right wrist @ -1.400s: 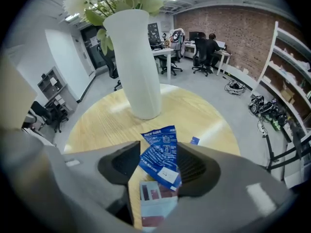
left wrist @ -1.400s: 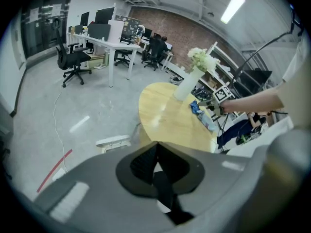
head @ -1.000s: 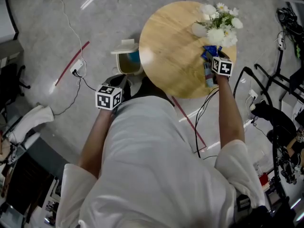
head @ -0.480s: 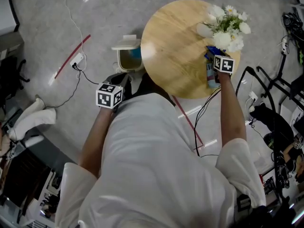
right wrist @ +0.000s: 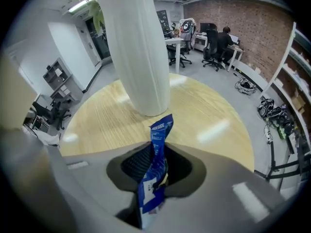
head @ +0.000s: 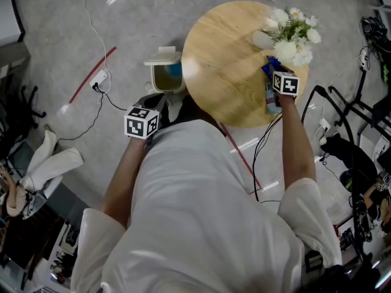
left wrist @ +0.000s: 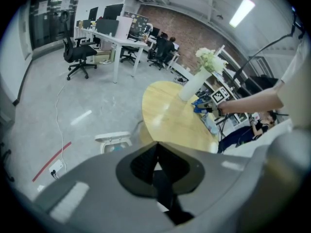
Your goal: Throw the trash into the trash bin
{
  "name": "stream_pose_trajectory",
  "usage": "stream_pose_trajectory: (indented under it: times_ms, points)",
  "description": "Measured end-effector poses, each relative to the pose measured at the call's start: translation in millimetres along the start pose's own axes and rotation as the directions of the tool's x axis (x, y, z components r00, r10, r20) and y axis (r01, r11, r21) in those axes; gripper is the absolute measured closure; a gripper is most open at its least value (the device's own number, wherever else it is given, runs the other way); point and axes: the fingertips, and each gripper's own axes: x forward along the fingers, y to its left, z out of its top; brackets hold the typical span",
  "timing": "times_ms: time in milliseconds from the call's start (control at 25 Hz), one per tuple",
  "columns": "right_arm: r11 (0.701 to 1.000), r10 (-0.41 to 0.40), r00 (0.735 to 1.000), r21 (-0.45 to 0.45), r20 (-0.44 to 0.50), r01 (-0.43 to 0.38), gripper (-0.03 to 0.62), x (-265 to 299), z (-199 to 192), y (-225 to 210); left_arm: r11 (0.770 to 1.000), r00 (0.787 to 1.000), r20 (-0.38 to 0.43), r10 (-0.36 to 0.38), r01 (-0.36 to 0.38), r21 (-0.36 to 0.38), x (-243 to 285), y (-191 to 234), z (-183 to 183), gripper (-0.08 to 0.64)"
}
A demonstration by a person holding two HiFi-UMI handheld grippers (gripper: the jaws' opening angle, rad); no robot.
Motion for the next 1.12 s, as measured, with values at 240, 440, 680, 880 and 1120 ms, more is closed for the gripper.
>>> stream_pose_trajectory:
  times_ms: [240,440,680,880,1120]
  points:
    - [1.000,0.013,1.000,0.001,0.007,-0.013,0.520,-9.0,8.6,19.9,1.000,1.000,0.014,0.000,0.000,0.005,-10.3,14.2,8.0,0.555]
    - [1.000,0.029,0.999,-0.004,0.015,-0.029,0.522,-20.8,0.3,46.5,1.000,0.999,0.038,-0.005,0.005,0.013,-21.9,17.9,-0.6,0.554]
    - [0.998,0.063,0.998,-0.017,0.019,-0.063,0.522,-24.6,-4.4,90.3,1.000,0.998,0.066,-0.008,0.007,0.015,-36.7,28.1,-8.0,0.555]
    - [0.996,0.085,0.996,-0.020,0.015,-0.084,0.523,-28.4,-9.7,124.8,1.000,0.997,0.077,-0.005,0.005,0.010,-53.8,41.4,-19.6,0.555]
    - [0.994,0.107,0.994,0.000,0.001,-0.107,0.523,-29.1,-13.7,158.4,1.000,0.996,0.089,-0.011,0.011,-0.003,-65.3,56.9,-28.9,0.555]
